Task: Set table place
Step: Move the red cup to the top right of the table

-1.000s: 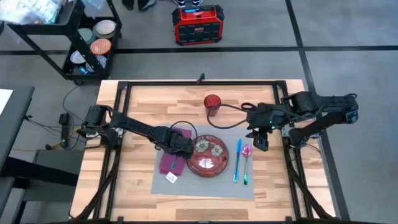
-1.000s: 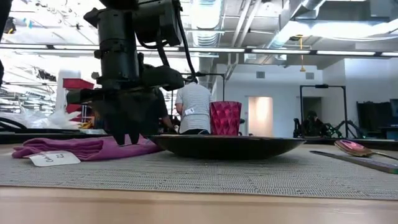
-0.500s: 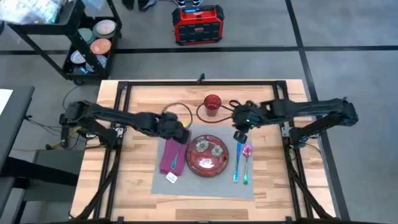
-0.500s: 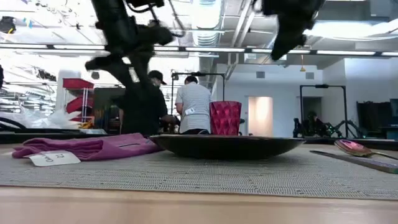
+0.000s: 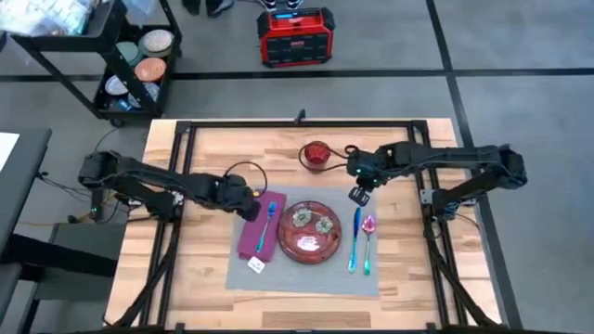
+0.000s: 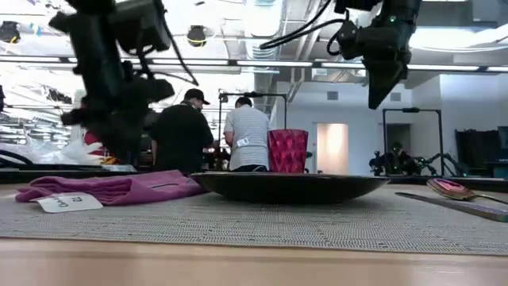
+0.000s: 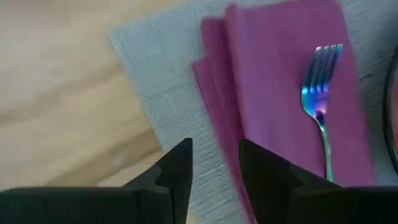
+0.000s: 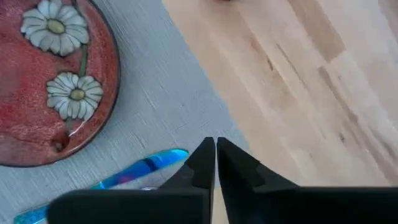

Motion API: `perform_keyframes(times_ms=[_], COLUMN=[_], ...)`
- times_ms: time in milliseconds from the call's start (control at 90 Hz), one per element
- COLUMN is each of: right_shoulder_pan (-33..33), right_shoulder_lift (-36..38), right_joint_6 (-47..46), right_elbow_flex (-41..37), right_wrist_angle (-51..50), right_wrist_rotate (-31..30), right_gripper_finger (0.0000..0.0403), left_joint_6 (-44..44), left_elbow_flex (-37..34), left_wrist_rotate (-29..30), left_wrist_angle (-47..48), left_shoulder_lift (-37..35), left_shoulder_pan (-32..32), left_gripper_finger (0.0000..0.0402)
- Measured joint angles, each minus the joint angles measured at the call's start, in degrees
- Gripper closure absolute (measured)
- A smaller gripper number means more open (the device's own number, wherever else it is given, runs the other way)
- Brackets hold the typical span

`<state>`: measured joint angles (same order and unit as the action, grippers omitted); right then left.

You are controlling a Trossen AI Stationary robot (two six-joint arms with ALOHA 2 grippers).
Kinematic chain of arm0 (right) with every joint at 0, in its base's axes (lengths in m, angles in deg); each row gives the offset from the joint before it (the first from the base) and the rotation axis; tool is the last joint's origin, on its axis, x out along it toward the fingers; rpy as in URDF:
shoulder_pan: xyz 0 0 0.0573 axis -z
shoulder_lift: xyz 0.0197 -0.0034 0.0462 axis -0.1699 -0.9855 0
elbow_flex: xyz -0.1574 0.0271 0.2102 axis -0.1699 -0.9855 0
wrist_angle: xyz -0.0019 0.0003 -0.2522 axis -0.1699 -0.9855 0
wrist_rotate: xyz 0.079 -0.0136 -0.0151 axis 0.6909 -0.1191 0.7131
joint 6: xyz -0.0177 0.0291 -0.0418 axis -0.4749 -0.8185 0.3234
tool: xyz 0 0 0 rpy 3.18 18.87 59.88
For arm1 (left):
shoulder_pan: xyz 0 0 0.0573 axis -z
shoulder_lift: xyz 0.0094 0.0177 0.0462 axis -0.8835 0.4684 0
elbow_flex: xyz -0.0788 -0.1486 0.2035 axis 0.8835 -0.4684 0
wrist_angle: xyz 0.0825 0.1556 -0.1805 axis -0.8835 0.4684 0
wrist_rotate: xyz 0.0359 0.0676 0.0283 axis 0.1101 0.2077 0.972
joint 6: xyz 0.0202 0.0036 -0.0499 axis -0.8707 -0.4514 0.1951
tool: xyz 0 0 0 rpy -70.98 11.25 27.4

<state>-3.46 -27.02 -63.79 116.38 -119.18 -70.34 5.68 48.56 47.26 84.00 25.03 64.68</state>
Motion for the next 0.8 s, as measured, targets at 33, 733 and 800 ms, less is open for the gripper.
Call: perform_keyframes(times_ms=[33,733,800], right_shoulder_pan=[-0.5,-4.7,-3.9], right_shoulder_lift=[-1.0,-4.1,-2.9], right_joint_6=[-0.1,-7.3,-6.3], right_elbow_flex=[-0.4,-13.0,-13.0], right_wrist_angle=[0.5,9.5,9.7], right_wrist_rotate=[0.6,6.4,5.5], right_gripper_finger=[0.0402,0.0403,0.0403], left_joint_6=[1.2,5.2,6.6], left_elbow_flex=[-0.6,-1.0,-1.0], left_wrist_rotate=[0.0,-3.0,-3.0], left_wrist_angle=[0.2,-3.6,-3.6], left_shoulder_lift=[0.0,0.0,0.0], left_shoulder_pan=[0.0,1.8,2.3], left_gripper_finger=[0.0288,0.0288,0.0288])
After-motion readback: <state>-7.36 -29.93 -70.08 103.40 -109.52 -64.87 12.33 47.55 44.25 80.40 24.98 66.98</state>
